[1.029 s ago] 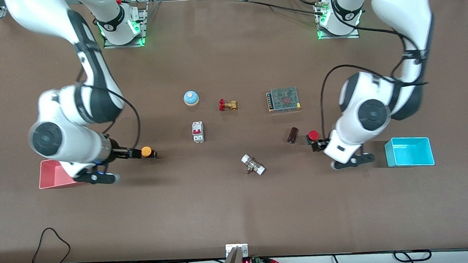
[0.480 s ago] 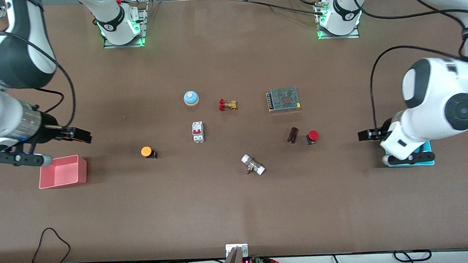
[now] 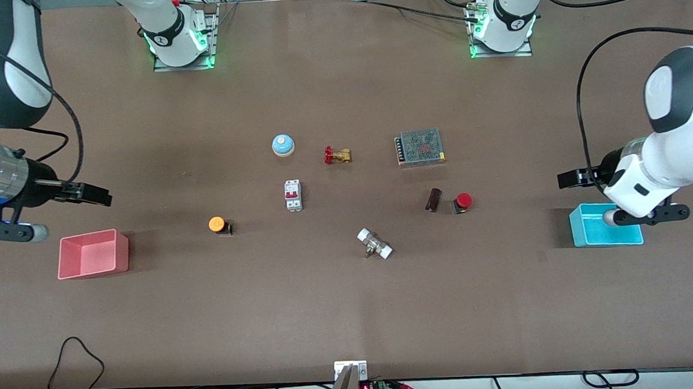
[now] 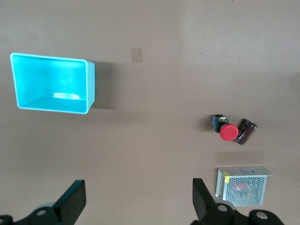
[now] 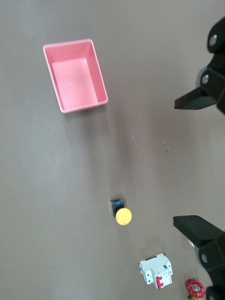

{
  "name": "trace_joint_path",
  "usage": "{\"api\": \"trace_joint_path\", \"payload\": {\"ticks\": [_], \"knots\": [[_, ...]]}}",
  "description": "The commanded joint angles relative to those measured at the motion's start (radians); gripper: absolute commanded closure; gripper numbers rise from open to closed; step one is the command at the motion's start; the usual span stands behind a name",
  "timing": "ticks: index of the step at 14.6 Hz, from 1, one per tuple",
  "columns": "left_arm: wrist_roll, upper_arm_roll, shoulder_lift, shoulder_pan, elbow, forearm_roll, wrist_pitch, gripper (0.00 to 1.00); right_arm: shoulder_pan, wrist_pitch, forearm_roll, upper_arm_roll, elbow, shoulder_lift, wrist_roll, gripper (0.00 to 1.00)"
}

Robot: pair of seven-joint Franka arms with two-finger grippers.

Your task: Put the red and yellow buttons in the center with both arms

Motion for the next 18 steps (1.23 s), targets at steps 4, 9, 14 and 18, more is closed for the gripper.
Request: {"api": "trace_joint_path", "payload": {"ticks": [4,9,14,18], "knots": [[0.021,-0.008,0.011,0.017,0.071,-0.028,-0.043,0.00,-0.311,-0.081,-0.113,0.255,0.007,-0.095,-0.073,0.00],[0.027,-0.016,-0.018,0.019,0.072,-0.017,-0.063,0.00,-0.319,-0.130,-0.177,0.269,-0.036,-0.155,-0.140,0.00],[0.015,-0.011,-0.150,0.023,-0.022,-0.022,-0.094,0.00,-0.317,-0.075,-0.173,0.268,-0.128,-0.230,-0.134,0.00],[0.017,-0.010,-0.260,0.026,-0.110,-0.021,-0.092,0.00,-0.316,-0.060,-0.178,0.269,-0.204,-0.290,-0.143,0.00]]}}
